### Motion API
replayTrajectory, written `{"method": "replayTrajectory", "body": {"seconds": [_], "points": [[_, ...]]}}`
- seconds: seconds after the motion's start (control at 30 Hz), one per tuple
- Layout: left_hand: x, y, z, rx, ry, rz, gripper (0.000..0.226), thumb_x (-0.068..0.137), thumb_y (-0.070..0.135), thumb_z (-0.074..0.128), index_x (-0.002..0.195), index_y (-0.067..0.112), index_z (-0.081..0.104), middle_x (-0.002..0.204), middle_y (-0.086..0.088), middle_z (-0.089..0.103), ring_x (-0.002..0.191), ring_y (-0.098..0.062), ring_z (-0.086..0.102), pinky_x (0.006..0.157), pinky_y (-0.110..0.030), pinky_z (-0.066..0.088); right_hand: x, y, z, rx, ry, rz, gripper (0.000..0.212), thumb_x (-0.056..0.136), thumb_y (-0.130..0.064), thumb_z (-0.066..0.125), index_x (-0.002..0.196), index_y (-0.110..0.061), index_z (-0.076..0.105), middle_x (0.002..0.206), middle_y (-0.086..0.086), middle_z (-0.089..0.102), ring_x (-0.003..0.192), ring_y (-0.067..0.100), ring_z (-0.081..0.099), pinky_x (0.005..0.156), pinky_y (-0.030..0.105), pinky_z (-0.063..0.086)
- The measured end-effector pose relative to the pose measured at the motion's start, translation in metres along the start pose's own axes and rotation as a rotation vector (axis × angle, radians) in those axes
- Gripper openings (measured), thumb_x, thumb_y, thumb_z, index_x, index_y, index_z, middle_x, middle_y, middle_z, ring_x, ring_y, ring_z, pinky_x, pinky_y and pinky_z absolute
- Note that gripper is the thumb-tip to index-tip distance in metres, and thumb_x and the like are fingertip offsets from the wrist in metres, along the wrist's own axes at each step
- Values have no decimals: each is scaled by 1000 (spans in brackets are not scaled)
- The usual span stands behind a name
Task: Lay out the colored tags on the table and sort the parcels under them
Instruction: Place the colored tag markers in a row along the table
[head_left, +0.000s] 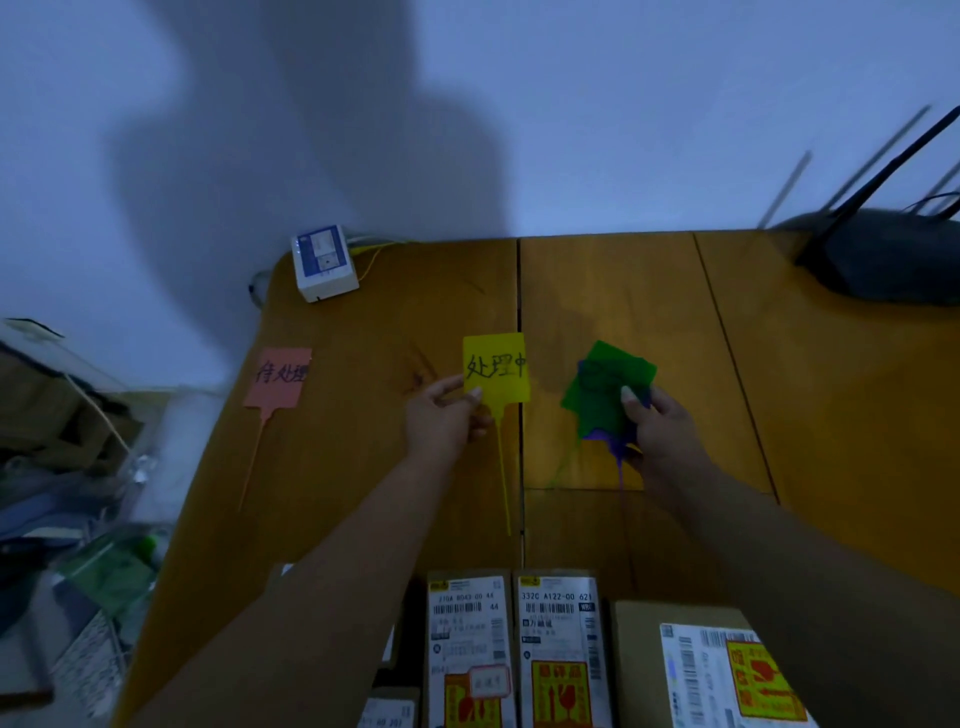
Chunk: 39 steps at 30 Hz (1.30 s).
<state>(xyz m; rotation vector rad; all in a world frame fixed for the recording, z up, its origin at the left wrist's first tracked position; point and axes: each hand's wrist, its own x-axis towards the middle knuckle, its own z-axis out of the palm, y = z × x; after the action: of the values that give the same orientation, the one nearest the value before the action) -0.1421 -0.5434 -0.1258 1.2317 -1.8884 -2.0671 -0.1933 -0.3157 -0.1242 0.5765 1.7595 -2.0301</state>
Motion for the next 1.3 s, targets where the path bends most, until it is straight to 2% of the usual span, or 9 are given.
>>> {"method": "replayTrajectory", "body": {"seconds": [0.3,0.37,0.47,0.7,0.83,0.97,1.07,1.13,1.3], "points": [[35,-9,35,179,-18,38,40,95,1,70,133,-3,59,93,-22,70,39,-6,62,45,-24,53,12,3,-28,13,73,24,33,106,-19,58,137,-12,62,113,7,71,88,18,68,67,34,54],[32,-12,35,299,-2,51,48,94,8,73,138,0,57,108,-23,70,55,-18,69,60,-34,60,13,3,-29,16,68,29,26,106,-19,58,131,-17,63,103,0,72,85,15,69,63,32,54],[19,-20,28,818,93,274,62,88,33,78,142,11,56,135,-15,57,112,-35,64,98,-41,50,13,3,-28,19,50,34,24,106,-19,58,129,-21,63,101,-4,70,84,12,68,62,31,54],[-17,-39,28,1265,-165,514,56,105,45,49,158,31,36,168,3,22,133,-29,55,100,-42,51,8,0,-24,22,1,30,33,106,-19,57,138,-11,60,124,10,68,88,18,68,66,34,54],[-32,-39,33,1233,-124,514,61,104,49,49,160,33,30,170,0,18,135,-29,52,98,-41,49,1,-6,-30,24,-40,9,38,107,-21,56,143,-11,58,125,10,69,91,18,69,62,31,54],[-43,-25,39,869,15,513,47,102,42,58,147,29,54,148,0,51,126,-23,56,96,-31,43,-3,-19,-29,4,-72,-23,36,107,-22,56,142,-12,59,130,12,68,94,20,69,63,32,53],[-64,-8,56,400,-92,303,32,101,45,61,120,23,72,116,-2,73,90,-21,70,78,-38,56,-14,-28,-33,-2,-83,-46,39,107,-26,56,145,-15,56,134,10,67,108,27,67,67,35,53],[-83,2,68,264,-182,268,29,98,43,66,109,18,76,100,-2,78,78,-14,70,64,-29,54,-25,-34,-37,11,-86,-67,42,107,-29,56,147,-17,54,135,8,66,114,31,66,69,38,53],[-128,23,90,118,-295,230,33,94,27,74,123,10,71,94,-4,75,71,-14,69,61,-29,53,-63,-54,-43,68,-82,-109,32,107,-25,56,137,-14,61,119,5,71,106,30,68,66,35,55]]}}
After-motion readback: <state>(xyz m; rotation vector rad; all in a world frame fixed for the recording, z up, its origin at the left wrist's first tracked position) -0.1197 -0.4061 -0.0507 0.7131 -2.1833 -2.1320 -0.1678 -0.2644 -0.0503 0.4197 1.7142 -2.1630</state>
